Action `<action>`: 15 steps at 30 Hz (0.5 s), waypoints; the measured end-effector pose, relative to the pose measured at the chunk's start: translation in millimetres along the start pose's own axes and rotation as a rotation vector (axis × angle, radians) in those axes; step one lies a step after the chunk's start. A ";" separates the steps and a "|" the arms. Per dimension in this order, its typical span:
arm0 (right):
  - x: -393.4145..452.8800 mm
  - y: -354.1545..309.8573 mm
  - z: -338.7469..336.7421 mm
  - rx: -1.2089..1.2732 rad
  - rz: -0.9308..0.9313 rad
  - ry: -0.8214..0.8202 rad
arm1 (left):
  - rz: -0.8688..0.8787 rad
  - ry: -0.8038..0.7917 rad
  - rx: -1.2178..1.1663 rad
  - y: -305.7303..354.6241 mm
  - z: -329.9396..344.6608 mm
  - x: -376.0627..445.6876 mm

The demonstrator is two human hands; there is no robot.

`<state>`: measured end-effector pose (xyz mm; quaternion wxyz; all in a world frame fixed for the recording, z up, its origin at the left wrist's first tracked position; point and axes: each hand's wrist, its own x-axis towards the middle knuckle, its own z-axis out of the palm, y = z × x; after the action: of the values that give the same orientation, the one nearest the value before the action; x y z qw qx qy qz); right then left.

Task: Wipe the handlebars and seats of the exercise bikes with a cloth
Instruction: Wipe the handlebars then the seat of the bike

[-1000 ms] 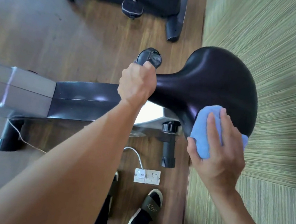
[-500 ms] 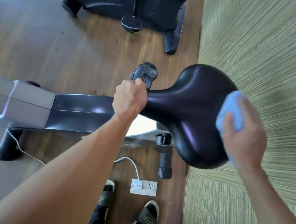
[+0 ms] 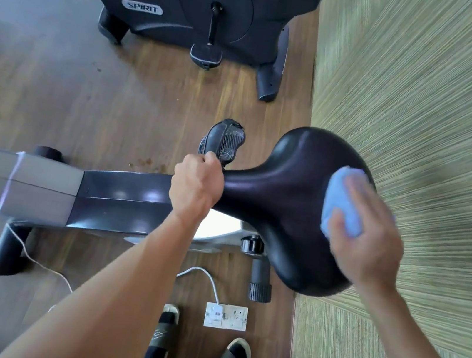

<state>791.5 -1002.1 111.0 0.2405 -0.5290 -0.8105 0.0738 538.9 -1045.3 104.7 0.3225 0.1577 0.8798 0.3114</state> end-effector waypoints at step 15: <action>26.2 15.6 -8.3 0.103 -0.115 -0.087 | -0.022 0.069 0.083 2.2 4.0 -2.0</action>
<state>799.7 -973.1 120.6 0.2357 -0.4649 -0.8443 0.1243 543.2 -1042.8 104.7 0.2884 0.1503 0.9043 0.2766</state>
